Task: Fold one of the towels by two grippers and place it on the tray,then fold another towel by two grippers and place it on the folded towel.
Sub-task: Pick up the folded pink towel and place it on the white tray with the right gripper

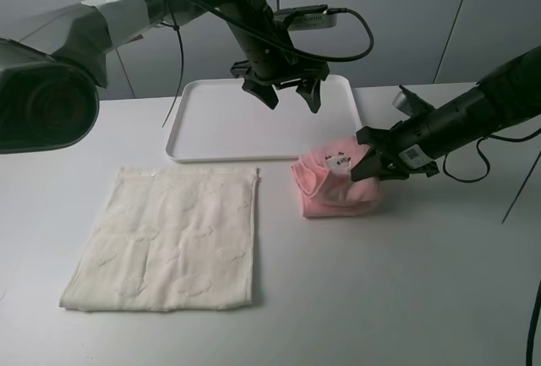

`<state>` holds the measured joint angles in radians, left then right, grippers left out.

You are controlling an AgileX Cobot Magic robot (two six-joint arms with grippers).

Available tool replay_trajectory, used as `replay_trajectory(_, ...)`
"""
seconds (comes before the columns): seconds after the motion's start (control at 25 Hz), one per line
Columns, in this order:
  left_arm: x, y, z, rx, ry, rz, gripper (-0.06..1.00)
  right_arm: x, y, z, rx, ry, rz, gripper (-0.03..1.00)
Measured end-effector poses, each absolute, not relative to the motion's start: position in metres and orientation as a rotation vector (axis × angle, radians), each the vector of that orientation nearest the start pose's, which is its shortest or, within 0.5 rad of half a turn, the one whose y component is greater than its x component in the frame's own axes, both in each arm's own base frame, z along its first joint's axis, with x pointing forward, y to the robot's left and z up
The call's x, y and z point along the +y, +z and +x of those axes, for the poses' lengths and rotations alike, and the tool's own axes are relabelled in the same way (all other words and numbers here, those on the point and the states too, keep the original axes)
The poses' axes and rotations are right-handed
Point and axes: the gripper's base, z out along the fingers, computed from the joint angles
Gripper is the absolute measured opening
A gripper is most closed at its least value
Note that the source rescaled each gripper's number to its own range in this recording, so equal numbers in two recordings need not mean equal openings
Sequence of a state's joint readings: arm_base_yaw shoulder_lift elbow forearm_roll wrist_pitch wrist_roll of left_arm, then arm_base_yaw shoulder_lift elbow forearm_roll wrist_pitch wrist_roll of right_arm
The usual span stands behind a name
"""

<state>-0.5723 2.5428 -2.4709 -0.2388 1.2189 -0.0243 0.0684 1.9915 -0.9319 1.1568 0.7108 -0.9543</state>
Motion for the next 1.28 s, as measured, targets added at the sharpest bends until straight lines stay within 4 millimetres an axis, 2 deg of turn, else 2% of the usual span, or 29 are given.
replay_trajectory(0.2, -0.294, 0.221, 0.436, 2.694, -0.388, 0.741, 0.97, 0.077, 0.132, 0.321, 2.734, 0.933, -0.157, 0.1)
replay_trajectory(0.4, -0.271, 0.218, 0.419, 2.774, -0.219, 0.796, 0.97, 0.077, 0.156, 0.329, 2.752, 0.93, -0.218, 0.1)
replay_trajectory(0.56, -0.243, 0.227, 0.397, 2.803, -0.162, 0.791, 0.97, 0.079, 0.175, 0.343, 2.726, 0.943, -0.239, 0.1)
replay_trajectory(0.64, -0.228, 0.239, 0.387, 2.77, -0.201, 0.754, 0.97, 0.08, 0.188, 0.352, 2.702, 0.943, -0.249, 0.1)
replay_trajectory(0.76, -0.198, 0.245, 0.371, 2.753, -0.227, 0.716, 0.97, 0.082, 0.205, 0.369, 2.671, 0.953, -0.241, 0.1)
replay_trajectory(0.84, -0.175, 0.24, 0.361, 2.774, -0.229, 0.677, 0.97, 0.085, 0.209, 0.381, 2.672, 0.989, -0.243, 0.1)
replay_trajectory(1.0, -0.14, 0.229, 0.343, 2.788, -0.228, 0.599, 0.97, 0.106, 0.211, 0.407, 2.671, 1.042, -0.264, 0.1)
replay_trajectory(1.12, -0.131, 0.227, 0.331, 2.769, -0.268, 0.585, 0.97, 0.13, 0.212, 0.426, 2.657, 1.083, -0.295, 0.1)
replay_trajectory(1.28, -0.131, 0.222, 0.325, 2.76, -0.299, 0.578, 0.97, 0.165, 0.214, 0.449, 2.594, 1.204, -0.31, 0.1)
